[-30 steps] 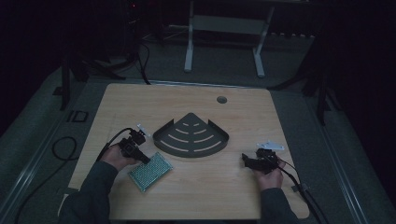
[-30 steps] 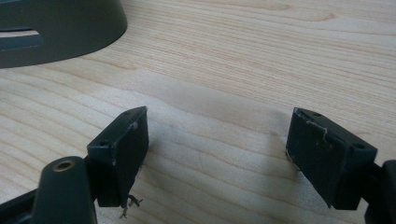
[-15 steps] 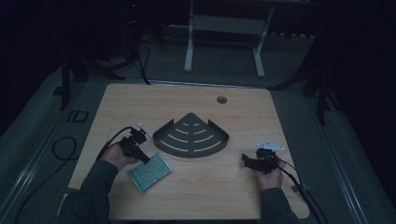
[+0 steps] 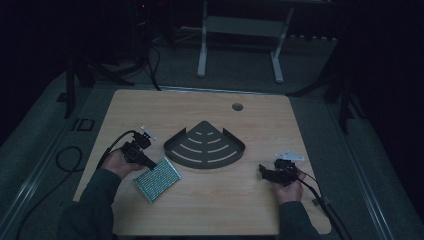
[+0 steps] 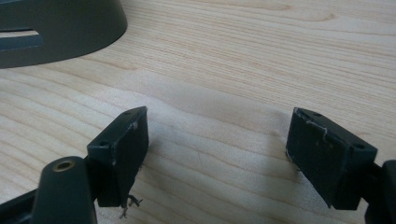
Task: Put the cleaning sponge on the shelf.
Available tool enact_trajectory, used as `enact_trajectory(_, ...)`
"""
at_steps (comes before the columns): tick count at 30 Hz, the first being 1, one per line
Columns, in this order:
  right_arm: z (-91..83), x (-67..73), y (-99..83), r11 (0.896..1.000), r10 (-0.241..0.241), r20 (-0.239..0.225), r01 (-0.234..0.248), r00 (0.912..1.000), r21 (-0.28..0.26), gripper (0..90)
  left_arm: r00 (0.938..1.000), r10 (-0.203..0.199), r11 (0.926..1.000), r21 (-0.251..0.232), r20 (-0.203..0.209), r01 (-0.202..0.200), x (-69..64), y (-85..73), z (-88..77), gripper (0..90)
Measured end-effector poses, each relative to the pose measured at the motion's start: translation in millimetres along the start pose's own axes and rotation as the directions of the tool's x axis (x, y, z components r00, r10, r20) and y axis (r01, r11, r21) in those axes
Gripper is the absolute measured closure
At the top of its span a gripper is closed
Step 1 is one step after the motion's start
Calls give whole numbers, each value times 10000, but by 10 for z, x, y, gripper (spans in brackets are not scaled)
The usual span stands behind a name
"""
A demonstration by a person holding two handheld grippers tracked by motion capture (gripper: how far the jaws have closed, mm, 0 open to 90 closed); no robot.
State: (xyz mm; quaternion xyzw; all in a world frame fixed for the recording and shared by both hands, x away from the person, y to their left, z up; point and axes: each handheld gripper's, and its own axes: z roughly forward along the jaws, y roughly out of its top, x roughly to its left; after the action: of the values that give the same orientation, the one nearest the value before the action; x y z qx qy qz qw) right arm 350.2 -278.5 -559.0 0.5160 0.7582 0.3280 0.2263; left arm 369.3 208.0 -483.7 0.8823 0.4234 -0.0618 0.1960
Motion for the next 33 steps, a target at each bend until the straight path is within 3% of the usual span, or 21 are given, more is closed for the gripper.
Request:
enact_trajectory(20,0,-1,0,10000,-6,2,6,10000,0,205,9999,7,9987,-516,118,-1,16,4,-241,900)
enact_trajectory(33,2,0,2,10000,3,6,-3,10000,6,205,9999,-27,9969,-783,-105,18,18,55,-352,900)
